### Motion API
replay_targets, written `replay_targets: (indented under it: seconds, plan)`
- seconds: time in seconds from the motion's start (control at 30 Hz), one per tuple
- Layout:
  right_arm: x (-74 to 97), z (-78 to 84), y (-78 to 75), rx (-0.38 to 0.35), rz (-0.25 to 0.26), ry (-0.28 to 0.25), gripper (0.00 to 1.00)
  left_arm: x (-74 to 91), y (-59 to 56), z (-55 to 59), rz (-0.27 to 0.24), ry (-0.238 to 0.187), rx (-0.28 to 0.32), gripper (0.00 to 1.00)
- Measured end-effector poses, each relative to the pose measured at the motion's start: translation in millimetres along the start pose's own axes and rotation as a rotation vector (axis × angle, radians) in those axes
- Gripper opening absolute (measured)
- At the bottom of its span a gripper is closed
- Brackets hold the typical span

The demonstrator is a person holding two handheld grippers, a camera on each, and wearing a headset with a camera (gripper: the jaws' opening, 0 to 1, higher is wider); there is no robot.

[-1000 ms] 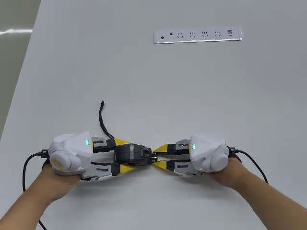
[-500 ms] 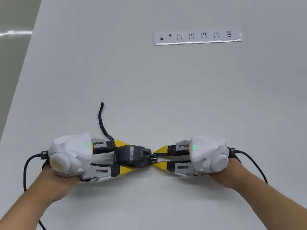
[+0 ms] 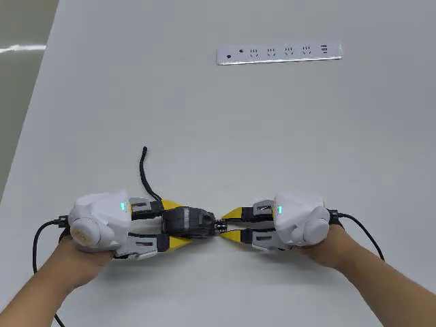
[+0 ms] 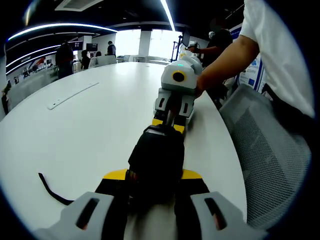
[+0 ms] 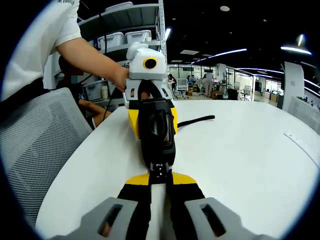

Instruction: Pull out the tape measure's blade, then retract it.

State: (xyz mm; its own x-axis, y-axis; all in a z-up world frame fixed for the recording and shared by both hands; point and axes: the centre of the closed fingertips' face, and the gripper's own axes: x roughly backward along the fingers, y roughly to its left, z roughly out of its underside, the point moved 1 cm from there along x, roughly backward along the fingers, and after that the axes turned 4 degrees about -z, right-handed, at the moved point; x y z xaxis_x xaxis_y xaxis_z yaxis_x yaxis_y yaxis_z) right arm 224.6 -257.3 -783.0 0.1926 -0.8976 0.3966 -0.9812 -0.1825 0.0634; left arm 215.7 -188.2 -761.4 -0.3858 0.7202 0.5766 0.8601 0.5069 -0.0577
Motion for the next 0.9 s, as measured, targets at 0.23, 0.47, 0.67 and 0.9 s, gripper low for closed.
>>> replay_targets:
  seconds: [0.23, 0.47, 0.67, 0.9]
  plan:
    - [4.0, 1.8, 0.3, -0.001, 0.001, 0.003, 0.12, -0.2, -0.3, -0.2, 0.002, 0.001, 0.001, 0.31]
    - [9.6, 6.2, 0.2, -0.009, 0.002, 0.004, 0.12, -0.4, -0.3, -0.5, 0.0, 0.001, 0.0, 0.31]
    - [14.3, 7.3, 0.8, -0.017, 0.004, 0.006, 0.11, -0.2, 0.1, -0.6, 0.002, 0.001, 0.003, 0.31]
    - [20.6, 9.3, 0.2, -0.026, 0.008, 0.005, 0.11, -0.6, -0.2, -1.1, 0.002, 0.001, 0.004, 0.31]
